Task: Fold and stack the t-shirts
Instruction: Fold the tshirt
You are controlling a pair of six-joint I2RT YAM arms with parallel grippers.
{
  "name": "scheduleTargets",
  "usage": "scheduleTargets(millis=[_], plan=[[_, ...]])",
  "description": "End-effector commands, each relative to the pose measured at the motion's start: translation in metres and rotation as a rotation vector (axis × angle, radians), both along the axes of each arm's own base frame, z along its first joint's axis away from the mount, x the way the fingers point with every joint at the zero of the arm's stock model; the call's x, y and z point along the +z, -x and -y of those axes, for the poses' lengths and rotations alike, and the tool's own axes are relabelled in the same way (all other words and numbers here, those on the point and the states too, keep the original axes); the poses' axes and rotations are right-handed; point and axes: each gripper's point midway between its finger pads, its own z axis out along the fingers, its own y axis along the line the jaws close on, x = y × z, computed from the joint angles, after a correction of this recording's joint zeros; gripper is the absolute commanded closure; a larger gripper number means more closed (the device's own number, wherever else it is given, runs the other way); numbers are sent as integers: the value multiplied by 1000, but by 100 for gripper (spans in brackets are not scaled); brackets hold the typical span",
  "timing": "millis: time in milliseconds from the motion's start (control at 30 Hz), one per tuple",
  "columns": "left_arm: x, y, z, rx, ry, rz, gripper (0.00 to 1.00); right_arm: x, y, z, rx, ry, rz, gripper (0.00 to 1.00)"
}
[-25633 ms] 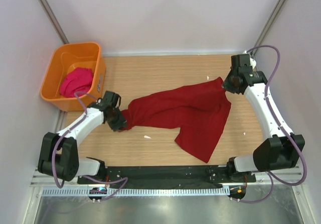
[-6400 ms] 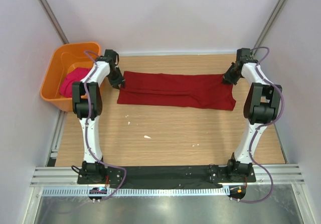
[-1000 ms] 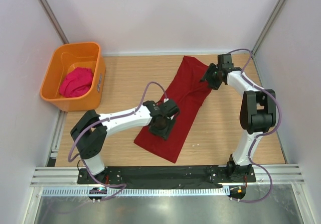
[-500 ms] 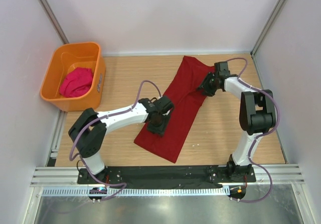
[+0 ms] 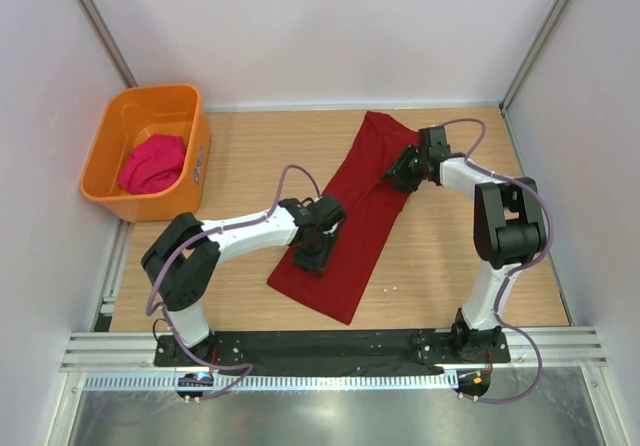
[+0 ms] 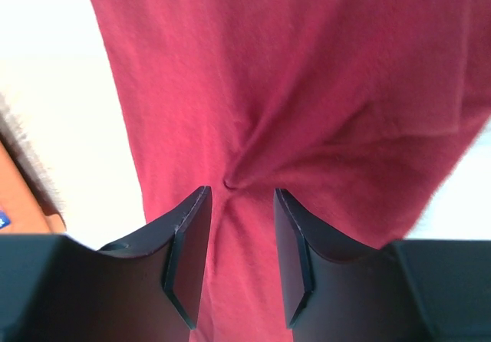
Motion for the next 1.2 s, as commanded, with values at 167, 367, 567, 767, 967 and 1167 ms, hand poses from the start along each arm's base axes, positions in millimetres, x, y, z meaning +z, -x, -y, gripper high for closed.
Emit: scheduleTargets(millis=[167,367,567,767,967,1167], plan=[[3,0,4,-6,38,0,61,11,-28,-15,-37,-94,63,58],[-4,5,-4,1,9,-21,64,6,-37,-24,-65,-159,59,64],[-29,28,-9,-6,17,-123,64,-5,-44,-19,-87,-102,53,64],[-43,40,10,3,82,-214,64,-11,-64,-25,-32,-5,88,60],[-40,48,55,19,203,-289,64,-14,-92,-46,33,26,140,59],[-35,57,100,44,321,-341,62,-1,-96,-68,78,17,164,56]])
